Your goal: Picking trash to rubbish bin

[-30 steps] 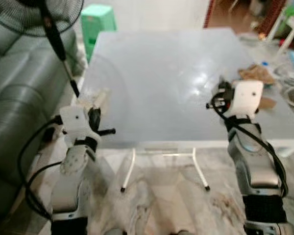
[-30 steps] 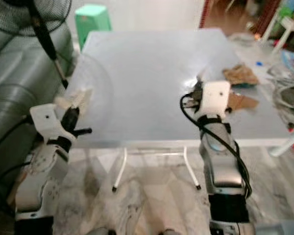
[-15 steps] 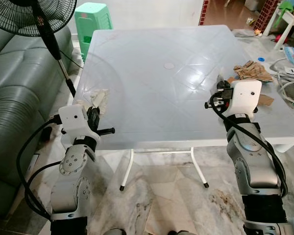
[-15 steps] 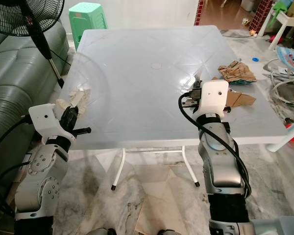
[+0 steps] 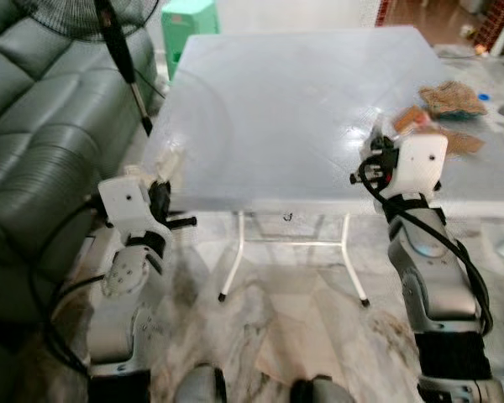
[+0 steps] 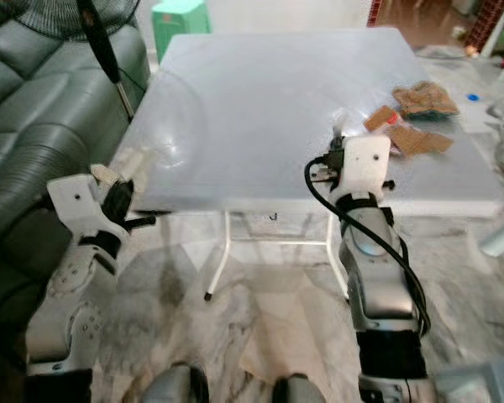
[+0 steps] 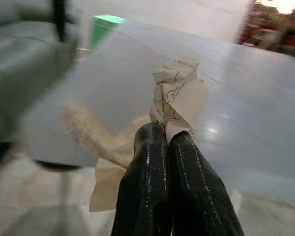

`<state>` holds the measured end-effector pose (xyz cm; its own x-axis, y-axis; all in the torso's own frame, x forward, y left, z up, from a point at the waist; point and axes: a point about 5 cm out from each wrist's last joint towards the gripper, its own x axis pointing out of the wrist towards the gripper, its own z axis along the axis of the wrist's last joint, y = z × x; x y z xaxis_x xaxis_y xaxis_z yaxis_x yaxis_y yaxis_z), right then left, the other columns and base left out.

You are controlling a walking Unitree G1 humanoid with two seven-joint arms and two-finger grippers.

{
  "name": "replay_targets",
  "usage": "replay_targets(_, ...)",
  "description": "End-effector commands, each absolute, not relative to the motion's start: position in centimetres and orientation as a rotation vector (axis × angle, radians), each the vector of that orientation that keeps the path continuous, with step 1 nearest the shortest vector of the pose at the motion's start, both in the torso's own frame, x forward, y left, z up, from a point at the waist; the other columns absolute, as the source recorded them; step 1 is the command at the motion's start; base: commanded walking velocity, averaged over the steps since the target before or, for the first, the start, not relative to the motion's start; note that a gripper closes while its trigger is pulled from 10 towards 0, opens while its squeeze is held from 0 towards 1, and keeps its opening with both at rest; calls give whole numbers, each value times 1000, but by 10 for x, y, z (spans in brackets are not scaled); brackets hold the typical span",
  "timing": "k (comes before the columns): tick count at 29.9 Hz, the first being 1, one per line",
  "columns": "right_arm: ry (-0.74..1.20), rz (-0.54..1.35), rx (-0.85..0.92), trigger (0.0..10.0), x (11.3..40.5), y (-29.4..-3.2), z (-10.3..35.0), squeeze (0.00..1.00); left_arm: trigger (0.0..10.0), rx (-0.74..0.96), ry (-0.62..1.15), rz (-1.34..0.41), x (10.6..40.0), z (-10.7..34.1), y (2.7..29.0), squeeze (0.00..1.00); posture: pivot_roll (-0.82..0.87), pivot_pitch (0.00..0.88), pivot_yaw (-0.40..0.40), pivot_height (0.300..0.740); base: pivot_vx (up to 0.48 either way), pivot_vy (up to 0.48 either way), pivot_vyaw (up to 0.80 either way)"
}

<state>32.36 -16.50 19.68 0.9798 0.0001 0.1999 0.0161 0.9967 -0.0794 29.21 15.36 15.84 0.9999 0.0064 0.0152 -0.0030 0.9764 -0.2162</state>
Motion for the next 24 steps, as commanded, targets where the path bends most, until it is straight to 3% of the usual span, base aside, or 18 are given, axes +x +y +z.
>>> replay_targets(1, -210, -6, -78, 10000, 323, -165, 199, 0, 10000, -211, -22, -3, 292, 161, 154, 0, -46, 86, 0, 740, 0, 0, 0)
replay_targets(21, -214, -13, -91, 10000, 325, -167, 201, 0, 10000, -246, -73, -66, 293, 166, 153, 0, -55, 72, -3, 740, 0, 0, 0)
replay_targets(24, -208, -15, -82, 10000, 325, -168, 201, 0, 10000, -245, -72, -68, 293, 166, 152, 0, -57, 69, -3, 740, 0, 0, -800)
